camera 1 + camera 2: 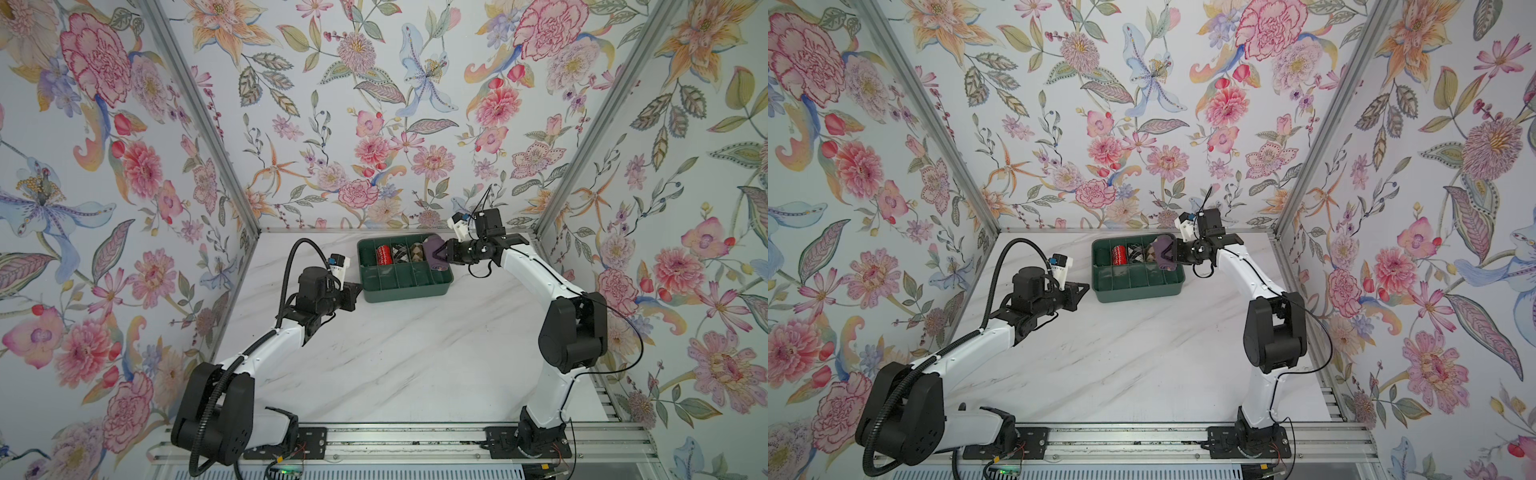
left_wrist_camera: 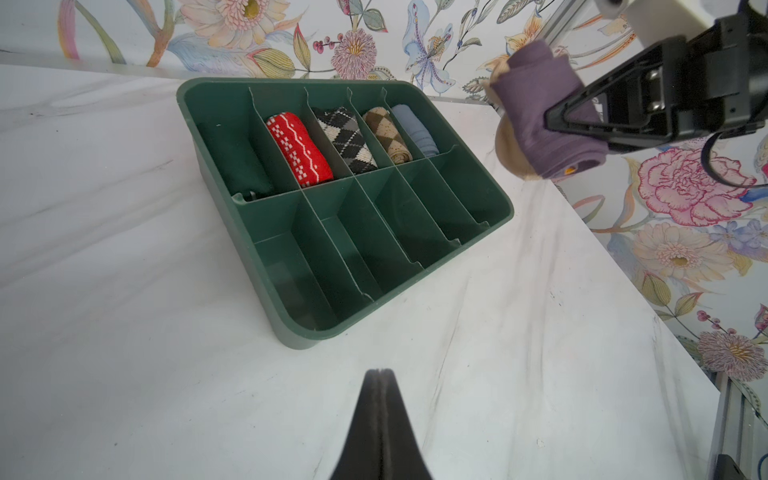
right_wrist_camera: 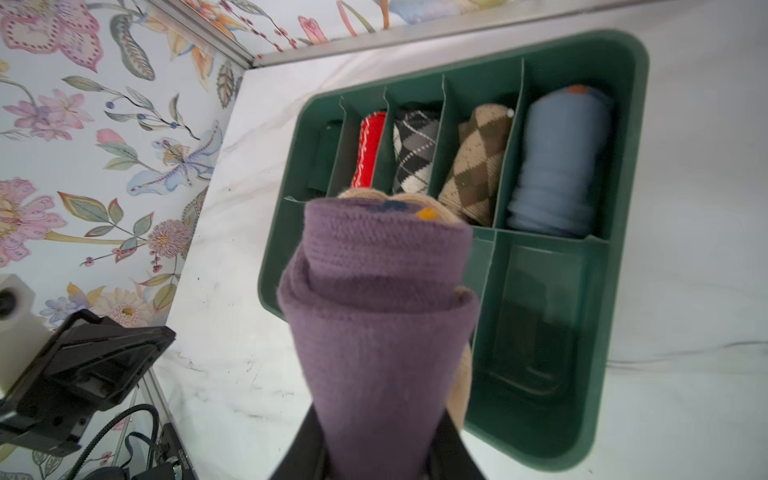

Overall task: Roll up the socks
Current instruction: 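Lift the purple roll to the tray with the right gripper while the left withdraws, then lower the purple roll into the empty tray slot beside the light blue sock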

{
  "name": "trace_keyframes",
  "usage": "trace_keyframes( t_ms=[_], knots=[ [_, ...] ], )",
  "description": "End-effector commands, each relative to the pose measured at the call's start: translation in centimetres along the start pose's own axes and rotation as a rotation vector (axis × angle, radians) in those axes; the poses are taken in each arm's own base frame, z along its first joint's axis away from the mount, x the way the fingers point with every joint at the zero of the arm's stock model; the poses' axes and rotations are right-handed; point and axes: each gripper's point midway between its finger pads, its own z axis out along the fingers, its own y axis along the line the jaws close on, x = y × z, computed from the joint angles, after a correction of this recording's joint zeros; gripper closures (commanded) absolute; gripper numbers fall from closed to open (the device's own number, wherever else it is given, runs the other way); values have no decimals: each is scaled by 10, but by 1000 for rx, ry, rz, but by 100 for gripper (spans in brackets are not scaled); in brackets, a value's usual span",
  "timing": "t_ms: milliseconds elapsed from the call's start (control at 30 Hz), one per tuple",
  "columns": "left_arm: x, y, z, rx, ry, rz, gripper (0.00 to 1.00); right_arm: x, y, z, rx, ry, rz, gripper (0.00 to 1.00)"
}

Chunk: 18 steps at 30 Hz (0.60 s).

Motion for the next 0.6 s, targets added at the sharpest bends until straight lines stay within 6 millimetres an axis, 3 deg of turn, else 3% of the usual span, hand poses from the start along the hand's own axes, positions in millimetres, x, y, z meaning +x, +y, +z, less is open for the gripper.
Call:
trace_keyframes(
  t_ms=[0, 267, 567],
  knots=[
    [-11, 0, 2, 14, -25, 23, 100, -7, -2, -5, -18, 3, 1, 100],
    [-6, 2, 7, 21, -9, 15, 100, 12, -40, 28, 1, 83, 92, 100],
    [-4, 2, 9, 25, 0, 13, 100, 24, -65, 48, 38, 133, 142, 100]
  ],
)
